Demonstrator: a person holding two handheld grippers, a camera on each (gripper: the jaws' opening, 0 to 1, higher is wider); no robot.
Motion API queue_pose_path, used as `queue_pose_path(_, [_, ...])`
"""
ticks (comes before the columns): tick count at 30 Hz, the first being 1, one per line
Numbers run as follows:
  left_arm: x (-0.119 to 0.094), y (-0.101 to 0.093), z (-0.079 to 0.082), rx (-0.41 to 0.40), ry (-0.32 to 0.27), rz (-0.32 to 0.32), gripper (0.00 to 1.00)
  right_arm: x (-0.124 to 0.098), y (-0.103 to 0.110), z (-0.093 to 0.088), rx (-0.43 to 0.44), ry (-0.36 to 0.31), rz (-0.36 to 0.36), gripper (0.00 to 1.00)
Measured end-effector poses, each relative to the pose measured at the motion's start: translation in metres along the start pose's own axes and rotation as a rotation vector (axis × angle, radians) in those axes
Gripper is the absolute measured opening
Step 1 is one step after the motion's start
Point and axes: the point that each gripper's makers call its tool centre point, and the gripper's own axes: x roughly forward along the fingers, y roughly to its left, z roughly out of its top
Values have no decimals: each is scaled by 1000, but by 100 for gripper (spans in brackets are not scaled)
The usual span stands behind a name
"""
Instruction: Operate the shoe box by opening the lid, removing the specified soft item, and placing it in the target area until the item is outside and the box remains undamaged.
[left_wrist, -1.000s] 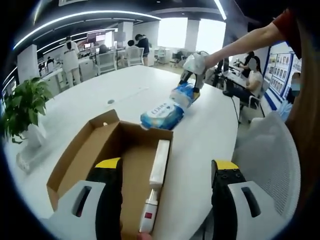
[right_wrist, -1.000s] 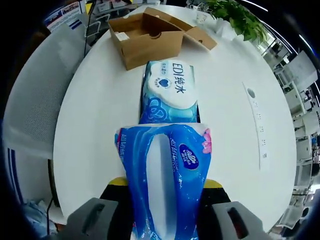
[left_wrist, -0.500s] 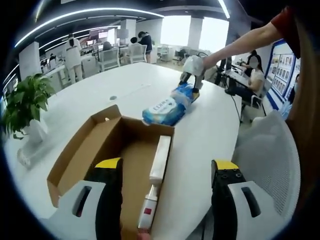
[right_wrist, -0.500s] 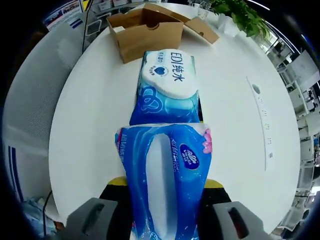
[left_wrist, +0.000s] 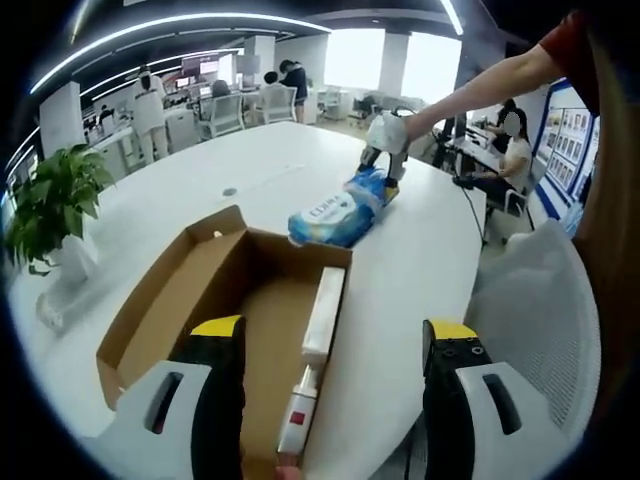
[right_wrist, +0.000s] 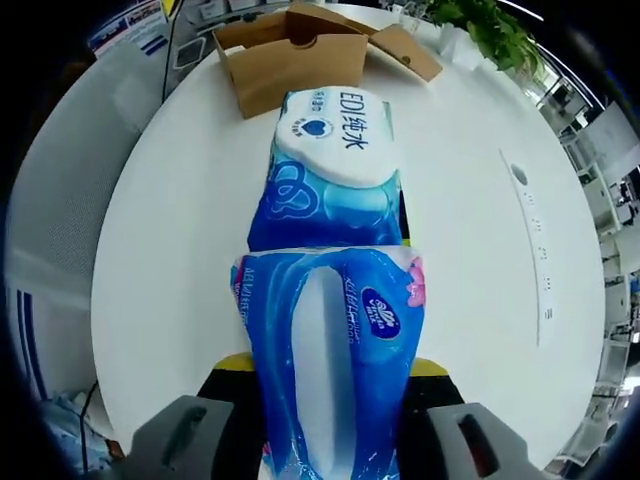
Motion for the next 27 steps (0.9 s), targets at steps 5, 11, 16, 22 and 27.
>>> queue_pose_path(5, [1,0,0,-2,2,1,72,4,1,-2,1,5,8,47])
queue_pose_path(11, [0,1,-4,-8,6,4,72,7,1,-7,5,13,15,48])
queue_pose_path(16, [-1,1,-8,-9,16,4,72,9,0,-8,5,17,18,49])
queue_pose_path(22, [-2,1,-8,-11,15,5,72,11,1,-7,-1,21,22,51])
queue_pose_path(27, [-2,1,-10,-12,18,6,72,11,0,-7,4,22,23,51])
